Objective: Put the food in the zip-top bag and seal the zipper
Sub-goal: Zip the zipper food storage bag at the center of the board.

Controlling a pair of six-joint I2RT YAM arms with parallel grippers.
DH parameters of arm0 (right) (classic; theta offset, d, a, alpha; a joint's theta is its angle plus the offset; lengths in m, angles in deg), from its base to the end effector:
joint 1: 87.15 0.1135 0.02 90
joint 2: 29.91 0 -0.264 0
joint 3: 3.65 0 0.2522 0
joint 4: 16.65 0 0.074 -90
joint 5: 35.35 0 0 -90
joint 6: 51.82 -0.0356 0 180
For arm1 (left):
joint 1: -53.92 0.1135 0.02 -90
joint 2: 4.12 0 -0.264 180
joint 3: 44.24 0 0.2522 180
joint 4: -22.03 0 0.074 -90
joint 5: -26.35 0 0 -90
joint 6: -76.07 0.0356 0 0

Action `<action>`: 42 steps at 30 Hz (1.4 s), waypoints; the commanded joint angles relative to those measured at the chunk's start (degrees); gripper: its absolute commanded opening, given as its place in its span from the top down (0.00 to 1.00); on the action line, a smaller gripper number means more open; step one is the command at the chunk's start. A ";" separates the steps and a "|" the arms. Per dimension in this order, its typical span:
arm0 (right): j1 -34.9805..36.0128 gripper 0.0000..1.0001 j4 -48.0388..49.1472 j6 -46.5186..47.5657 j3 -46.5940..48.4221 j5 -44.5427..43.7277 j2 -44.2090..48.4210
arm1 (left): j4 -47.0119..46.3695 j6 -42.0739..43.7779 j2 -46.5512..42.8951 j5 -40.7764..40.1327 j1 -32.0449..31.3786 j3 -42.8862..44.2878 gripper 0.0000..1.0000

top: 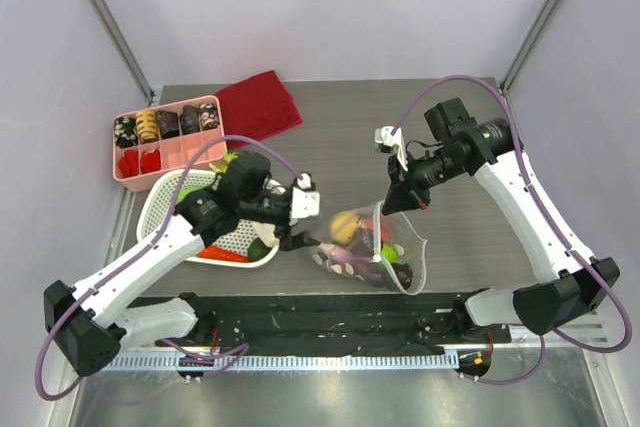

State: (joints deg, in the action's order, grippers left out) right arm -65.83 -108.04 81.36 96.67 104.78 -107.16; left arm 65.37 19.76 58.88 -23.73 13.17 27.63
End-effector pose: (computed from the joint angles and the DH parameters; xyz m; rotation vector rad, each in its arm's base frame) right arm 0.2039 0.1089 0.3798 -1.4790 1.9367 1.0264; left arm 0.1615 -0.1693 0.3303 1.5795 1.4200 -0.8238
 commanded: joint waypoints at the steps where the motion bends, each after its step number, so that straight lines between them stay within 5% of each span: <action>1: 0.12 0.99 -5.00 -1.68 0.36 0.76 0.70 | -10.75 -0.29 -0.60 -2.38 -8.97 -3.08 0.20; 9: 0.21 0.99 -2.09 -5.82 -3.33 1.11 0.88 | -28.26 -5.03 -4.04 -21.35 -21.90 -14.07 0.34; 24: 0.21 0.99 -1.13 -6.79 -3.51 1.11 0.00 | -36.70 -4.52 3.09 -24.10 -25.25 -15.13 0.39; 28: 0.21 0.99 -0.95 -6.79 -3.95 0.94 0.35 | -38.02 -5.39 4.32 -24.28 -25.25 -14.17 0.64; 31: 0.21 0.99 -0.86 -6.62 -4.56 -0.03 0.52 | -37.24 -5.74 4.15 -22.18 -25.25 -13.37 1.00; 34: 0.21 0.99 -0.77 -6.35 -5.00 -1.26 0.53 | -32.85 -6.00 3.19 -20.68 -25.25 -11.70 1.00; 39: 0.21 0.85 1.77 -7.66 -6.23 -4.68 0.88 | -27.04 -11.26 0.55 -19.79 -25.25 -8.37 1.00; 42: 0.04 0.59 5.02 -9.60 -5.36 -7.93 0.88 | -25.02 -14.70 0.36 -20.23 -24.21 -5.99 1.00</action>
State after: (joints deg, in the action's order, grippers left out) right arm -65.83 -107.62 74.08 90.71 100.93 -107.18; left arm 38.60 10.32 61.66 -45.41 -11.79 16.46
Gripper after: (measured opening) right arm 0.291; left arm 0.011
